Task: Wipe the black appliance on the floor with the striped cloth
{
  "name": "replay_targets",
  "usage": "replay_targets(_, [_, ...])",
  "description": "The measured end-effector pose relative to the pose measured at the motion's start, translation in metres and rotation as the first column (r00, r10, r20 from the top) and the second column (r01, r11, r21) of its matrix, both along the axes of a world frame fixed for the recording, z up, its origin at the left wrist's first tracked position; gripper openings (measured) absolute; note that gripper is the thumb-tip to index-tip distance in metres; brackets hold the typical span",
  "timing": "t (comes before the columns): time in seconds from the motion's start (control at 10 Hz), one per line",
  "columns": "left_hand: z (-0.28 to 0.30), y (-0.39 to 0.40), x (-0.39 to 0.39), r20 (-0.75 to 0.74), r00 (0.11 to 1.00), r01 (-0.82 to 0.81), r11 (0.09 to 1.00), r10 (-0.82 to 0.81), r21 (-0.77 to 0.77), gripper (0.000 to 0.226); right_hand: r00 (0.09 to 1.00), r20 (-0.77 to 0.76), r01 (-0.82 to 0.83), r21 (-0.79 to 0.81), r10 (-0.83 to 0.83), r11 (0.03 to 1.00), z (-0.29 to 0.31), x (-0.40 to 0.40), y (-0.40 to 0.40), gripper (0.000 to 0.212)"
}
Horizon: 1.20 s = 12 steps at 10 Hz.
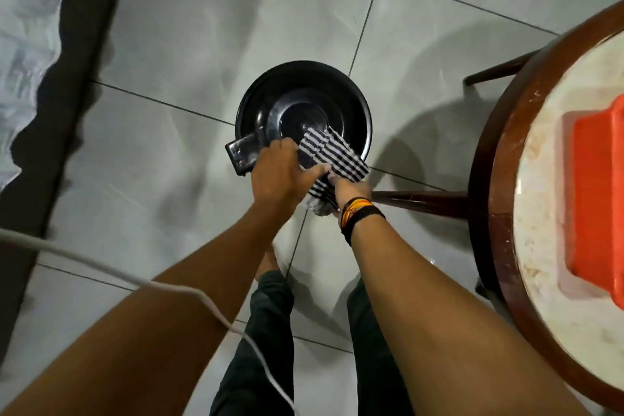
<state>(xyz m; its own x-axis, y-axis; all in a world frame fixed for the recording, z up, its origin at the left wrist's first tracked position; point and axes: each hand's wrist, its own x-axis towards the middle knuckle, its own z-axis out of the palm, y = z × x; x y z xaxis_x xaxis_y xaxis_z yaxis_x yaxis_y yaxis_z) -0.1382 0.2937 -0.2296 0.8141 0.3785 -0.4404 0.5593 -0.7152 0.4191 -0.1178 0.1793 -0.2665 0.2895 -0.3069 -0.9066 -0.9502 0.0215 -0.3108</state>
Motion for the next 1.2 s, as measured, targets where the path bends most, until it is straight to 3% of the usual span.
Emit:
replay_targets(0.1, [-0.006, -0.012, 0.004, -0.049, 0.999, 0.004, 1.000, -0.004, 0.011, 0.057, 0.998, 0.030, -0.056, -0.120, 0.060, 0.991, 0.004, -0.001, -0.006, 0.052])
replay_targets(0.2, [0.000, -0.018, 0.002, -0.076, 0.992, -0.115, 0.981, 0.104, -0.157, 0.025, 0.990, 0.065, -0.108, -0.192, 0.123, 0.975, 0.019, -0.010, -0.012, 0.043])
replay_targets(0.3, [0.025, -0.024, -0.001, -0.078, 0.973, -0.230, 0.901, 0.216, -0.367, 0.025, 0.966, 0.195, -0.129, -0.199, 0.169, 0.971, 0.051, -0.014, -0.017, 0.033])
replay_targets(0.4, [0.060, -0.033, 0.003, -0.014, 0.949, -0.282, 0.831, 0.314, -0.480, 0.034, 0.891, 0.406, -0.131, -0.193, 0.201, 0.972, 0.100, -0.010, -0.038, 0.022])
replay_targets(0.6, [0.183, -0.101, 0.044, 0.058, 0.939, -0.207, 0.690, 0.340, -0.694, 0.006, 0.713, 0.669, -0.031, -0.272, 0.212, 0.962, 0.232, 0.027, -0.130, 0.023])
replay_targets(0.7, [0.225, -0.163, 0.064, 0.075, 0.941, -0.174, 0.661, 0.331, -0.730, 0.007, 0.691, 0.679, 0.050, -0.388, 0.248, 0.920, 0.264, 0.051, -0.189, 0.025])
replay_targets(0.8, [0.244, -0.234, 0.074, 0.013, 0.961, -0.176, 0.645, 0.277, -0.744, 0.011, 0.752, 0.593, 0.087, -0.519, 0.286, 0.850, 0.274, 0.064, -0.246, 0.025])
replay_targets(0.9, [0.238, -0.282, 0.078, -0.137, 0.969, -0.244, 0.692, 0.207, -0.680, 0.021, 0.817, 0.487, 0.048, -0.592, 0.309, 0.805, 0.261, 0.068, -0.287, 0.023])
replay_targets(1.0, [0.223, -0.304, 0.076, -0.172, 0.983, -0.159, 0.772, 0.066, -0.615, 0.023, 0.853, 0.400, -0.024, -0.612, 0.335, 0.790, 0.242, 0.065, -0.316, 0.023])
replay_targets(1.1, [0.219, -0.305, 0.067, 0.037, 0.996, 0.083, 0.856, -0.075, -0.510, 0.026, 0.837, 0.260, -0.213, -0.655, 0.481, 0.725, 0.228, 0.060, -0.332, 0.037])
replay_targets(1.2, [0.225, -0.281, 0.070, 0.282, 0.943, 0.276, 0.885, -0.175, -0.376, 0.034, 0.661, 0.205, -0.295, -0.813, 0.722, 0.501, 0.236, 0.059, -0.315, 0.059])
